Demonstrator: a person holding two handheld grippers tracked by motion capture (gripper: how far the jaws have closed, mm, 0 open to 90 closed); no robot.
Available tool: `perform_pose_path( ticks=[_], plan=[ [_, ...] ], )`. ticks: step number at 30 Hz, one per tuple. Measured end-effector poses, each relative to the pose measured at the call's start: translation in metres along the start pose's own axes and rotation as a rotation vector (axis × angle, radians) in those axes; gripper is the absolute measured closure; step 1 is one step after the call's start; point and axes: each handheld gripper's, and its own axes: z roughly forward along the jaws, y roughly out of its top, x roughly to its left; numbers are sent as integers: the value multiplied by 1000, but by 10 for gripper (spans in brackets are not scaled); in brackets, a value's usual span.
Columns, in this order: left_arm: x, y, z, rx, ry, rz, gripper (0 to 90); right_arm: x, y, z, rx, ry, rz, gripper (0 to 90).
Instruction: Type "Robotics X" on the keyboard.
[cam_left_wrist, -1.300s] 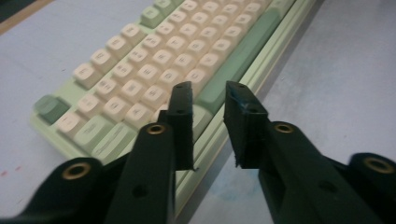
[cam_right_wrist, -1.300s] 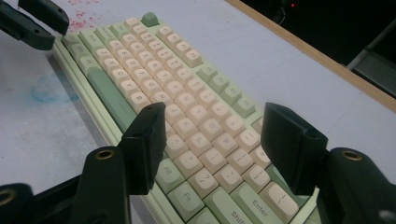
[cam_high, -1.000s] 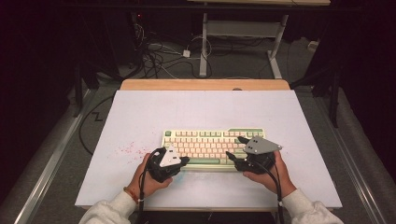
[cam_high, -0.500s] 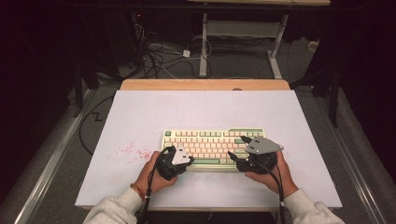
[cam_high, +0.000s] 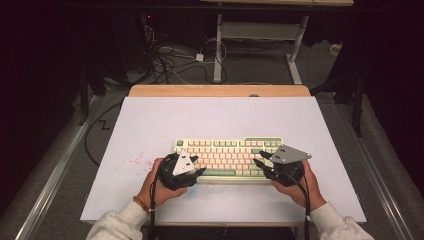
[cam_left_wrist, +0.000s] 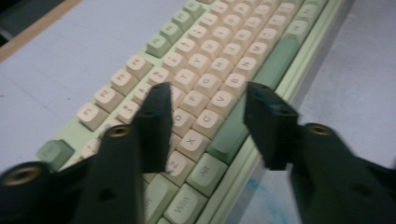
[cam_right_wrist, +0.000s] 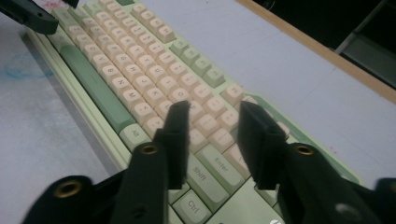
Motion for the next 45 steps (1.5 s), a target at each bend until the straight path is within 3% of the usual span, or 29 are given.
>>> perform_pose_path(
  ticks=[4, 9, 19, 27, 32, 41, 45],
  plan=[
    [1, -1, -3, -4, 31, 6, 336, -3, -3, 5, 39, 27, 7, 816],
    [4, -3, -7, -5, 42, -3, 289, -3, -8, 16, 89, 46, 3, 890],
    [11, -11, -18, -9, 69, -14, 180, -3, -17, 29, 143, 53, 0, 900],
    [15, -14, -27, -10, 81, -34, 175, -4, -19, 33, 152, 44, -3, 900],
    [19, -14, -32, -22, 71, -45, 267, -2, -21, 35, 161, 43, -8, 900],
    [31, -9, -41, -22, 32, -83, 738, -2, -21, 35, 162, 38, -6, 900],
    [35, -8, -43, 3, 46, -64, 846, -2, -21, 35, 161, 38, -5, 900]
  ],
)
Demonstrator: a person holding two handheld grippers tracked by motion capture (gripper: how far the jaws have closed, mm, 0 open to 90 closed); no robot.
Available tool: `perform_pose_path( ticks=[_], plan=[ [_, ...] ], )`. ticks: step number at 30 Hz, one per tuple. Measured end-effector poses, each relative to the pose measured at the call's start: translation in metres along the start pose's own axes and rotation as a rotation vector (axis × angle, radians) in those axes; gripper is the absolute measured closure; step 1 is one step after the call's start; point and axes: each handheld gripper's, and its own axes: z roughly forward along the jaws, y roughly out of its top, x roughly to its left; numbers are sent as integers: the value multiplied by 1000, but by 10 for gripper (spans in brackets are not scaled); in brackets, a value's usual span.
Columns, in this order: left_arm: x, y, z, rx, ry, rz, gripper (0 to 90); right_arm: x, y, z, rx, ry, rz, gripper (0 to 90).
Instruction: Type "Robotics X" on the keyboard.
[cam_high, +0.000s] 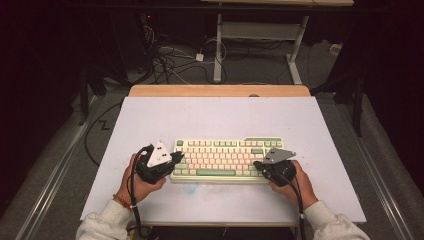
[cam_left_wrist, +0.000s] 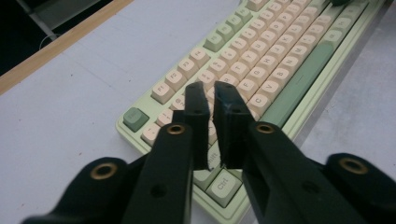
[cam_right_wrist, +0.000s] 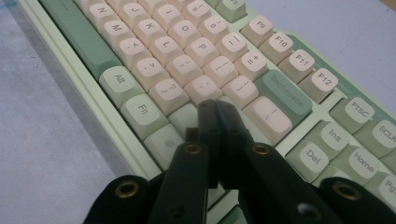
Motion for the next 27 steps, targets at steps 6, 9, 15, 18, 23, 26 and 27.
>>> perform_pose_path(
  ticks=[6, 9, 15, 18, 23, 26, 27],
  plan=[
    [1, 4, 4, 57, 1, 22, 870, 0, 0, 0, -2, -1, -6, 900],
    [1, 7, 9, 80, -21, 17, 870, 0, -1, 0, -4, -2, -7, 900],
    [1, 11, 20, 117, -59, 20, 869, 1, -1, 0, -3, -4, -5, 900],
    [0, 11, 26, 134, -77, 23, 867, 2, -1, 0, -2, -8, -6, 900],
    [-4, 13, 39, 160, -100, 32, 861, 2, -1, 0, -2, -10, -7, 900],
    [-6, 15, 46, 164, -117, 35, 857, 2, -1, 0, -3, -10, -7, 900],
    [-7, 16, 47, 165, -117, 39, 857, 2, -1, 0, -2, -10, -7, 900]
  ],
)
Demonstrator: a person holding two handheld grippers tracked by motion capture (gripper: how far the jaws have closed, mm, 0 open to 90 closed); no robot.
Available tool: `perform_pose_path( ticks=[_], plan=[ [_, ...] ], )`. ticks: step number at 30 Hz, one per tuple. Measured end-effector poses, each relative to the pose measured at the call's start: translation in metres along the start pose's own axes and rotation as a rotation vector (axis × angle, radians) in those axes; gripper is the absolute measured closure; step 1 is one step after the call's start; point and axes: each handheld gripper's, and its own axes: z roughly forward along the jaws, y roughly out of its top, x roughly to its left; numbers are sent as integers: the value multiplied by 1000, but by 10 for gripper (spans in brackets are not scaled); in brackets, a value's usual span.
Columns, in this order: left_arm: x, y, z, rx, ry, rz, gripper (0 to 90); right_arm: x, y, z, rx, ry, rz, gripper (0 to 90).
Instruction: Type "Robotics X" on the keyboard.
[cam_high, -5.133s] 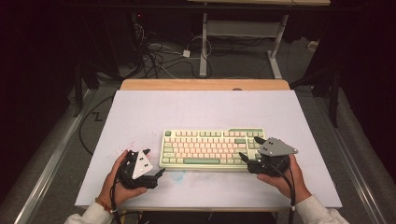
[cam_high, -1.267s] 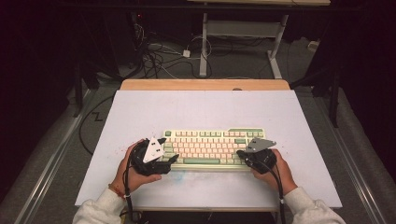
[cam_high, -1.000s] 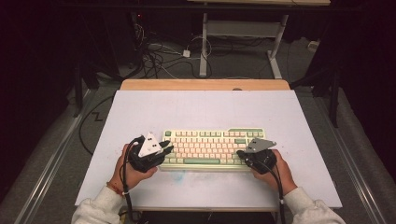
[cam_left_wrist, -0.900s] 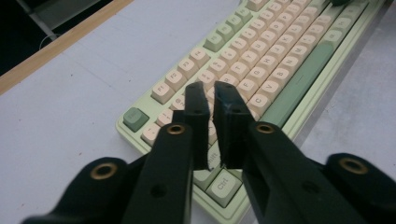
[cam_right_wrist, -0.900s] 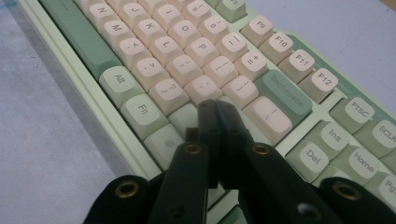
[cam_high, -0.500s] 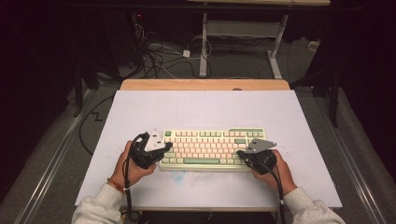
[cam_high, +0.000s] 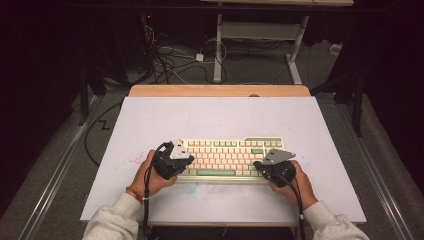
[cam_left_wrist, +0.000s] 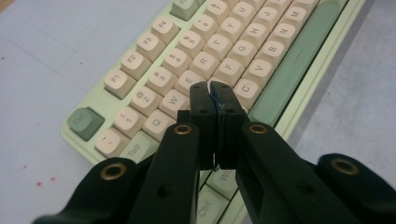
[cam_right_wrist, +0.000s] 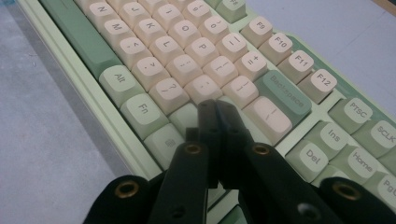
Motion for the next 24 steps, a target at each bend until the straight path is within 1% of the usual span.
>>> perform_pose_path(
  ticks=[2, 4, 6, 7, 10, 15, 24],
  plan=[
    [-2, 2, 4, 9, -13, 7, 857, 0, 0, 0, -1, -2, -1, 900],
    [-4, 4, 8, 18, -12, 15, 857, 0, 0, 0, 0, -3, -2, 900],
    [-4, 4, 12, 31, -19, 23, 857, 0, 0, 0, 0, -4, -1, 900],
    [-4, 5, 14, 37, -14, 26, 857, 0, 0, 0, 0, -3, -2, 900],
    [-4, 5, 17, 45, -16, 25, 856, 0, 0, 0, 0, -2, -3, 900],
    [-5, 6, 20, 49, -24, 31, 856, 1, 0, 0, 1, -4, -5, 900],
    [-8, 7, 22, 55, -19, 39, 851, 1, 0, 0, 2, -6, -7, 900]
  ],
)
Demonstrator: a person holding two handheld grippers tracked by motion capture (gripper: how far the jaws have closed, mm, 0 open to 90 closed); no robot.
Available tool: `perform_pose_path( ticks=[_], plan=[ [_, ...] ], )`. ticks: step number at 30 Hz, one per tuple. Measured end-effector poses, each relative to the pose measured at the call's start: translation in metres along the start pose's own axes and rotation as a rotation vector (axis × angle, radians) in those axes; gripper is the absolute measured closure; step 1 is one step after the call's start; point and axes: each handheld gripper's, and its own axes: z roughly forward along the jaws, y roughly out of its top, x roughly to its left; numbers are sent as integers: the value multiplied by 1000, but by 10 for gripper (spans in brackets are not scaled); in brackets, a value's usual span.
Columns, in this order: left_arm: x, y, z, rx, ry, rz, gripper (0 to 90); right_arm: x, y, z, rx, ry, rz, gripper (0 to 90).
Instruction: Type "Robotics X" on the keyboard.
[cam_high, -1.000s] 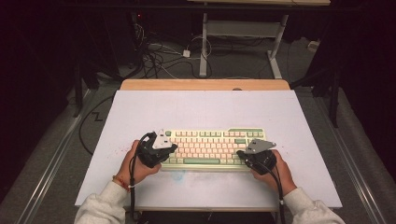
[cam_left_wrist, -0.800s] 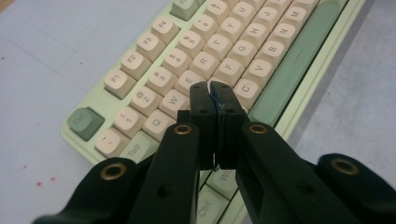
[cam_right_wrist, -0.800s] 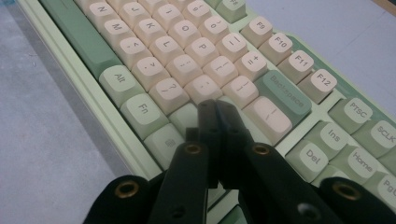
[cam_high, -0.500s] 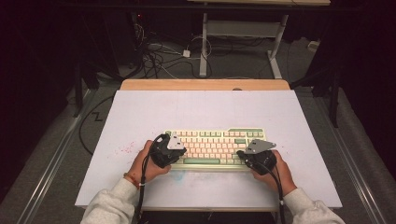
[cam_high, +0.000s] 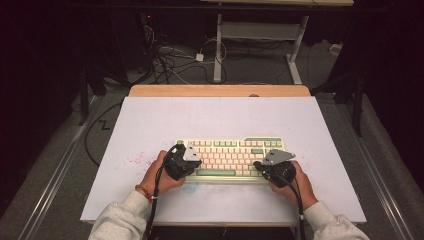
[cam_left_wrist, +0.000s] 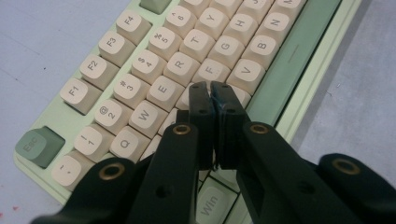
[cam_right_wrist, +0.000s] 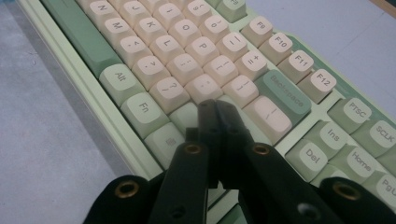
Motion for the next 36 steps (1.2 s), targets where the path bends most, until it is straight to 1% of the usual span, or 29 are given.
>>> perform_pose_path(
  ticks=[5, 7, 8, 9, 12, 15, 18, 22, 24, 26, 28, 32, 34, 35, 36],
  plan=[
    [-2, 0, 0, 9, 1, 8, 857, 0, 0, 0, 2, 0, 2, 900],
    [-3, 0, 2, 14, 10, 11, 857, 0, 0, 0, 1, 1, -2, 900],
    [-4, 0, 4, 27, 11, 15, 865, 0, 0, 0, 2, 0, 1, 900],
    [-6, -1, 5, 25, 20, 27, 870, 0, 0, 0, 1, 0, -1, 900],
    [-7, 0, 4, 30, 20, 32, 870, 0, 0, 0, 2, 0, -2, 900],
    [-7, -1, 2, 15, 30, 24, 867, 0, 0, 0, 1, -1, -2, 900],
    [-6, 0, -3, -7, 38, 22, 864, 0, 1, -2, 3, -3, -5, 900],
    [-5, 1, -8, -30, 52, 21, 862, -2, 3, -6, -22, -7, 8, 900],
    [-4, 1, -10, -39, 51, 16, 860, -3, 4, -9, -34, -8, 11, 900],
    [-4, 1, -11, -48, 60, 15, 855, -3, 5, -11, -40, -11, 11, 900],
    [-4, 1, -12, -51, 61, 14, 849, -4, 6, -13, -49, -10, 14, 900],
    [-3, 0, -13, -59, 68, 13, 801, -5, 8, -17, -66, -11, 20, 900],
    [-4, 0, -13, -70, 78, 8, 779, -5, 9, -19, -76, -12, 22, 900],
    [-3, 0, -13, -72, 73, 10, 766, -6, 9, -20, -81, -12, 22, 900],
    [-4, -1, -13, -71, 80, 15, 738, -6, 10, -21, -85, -14, 24, 900]
  ],
)
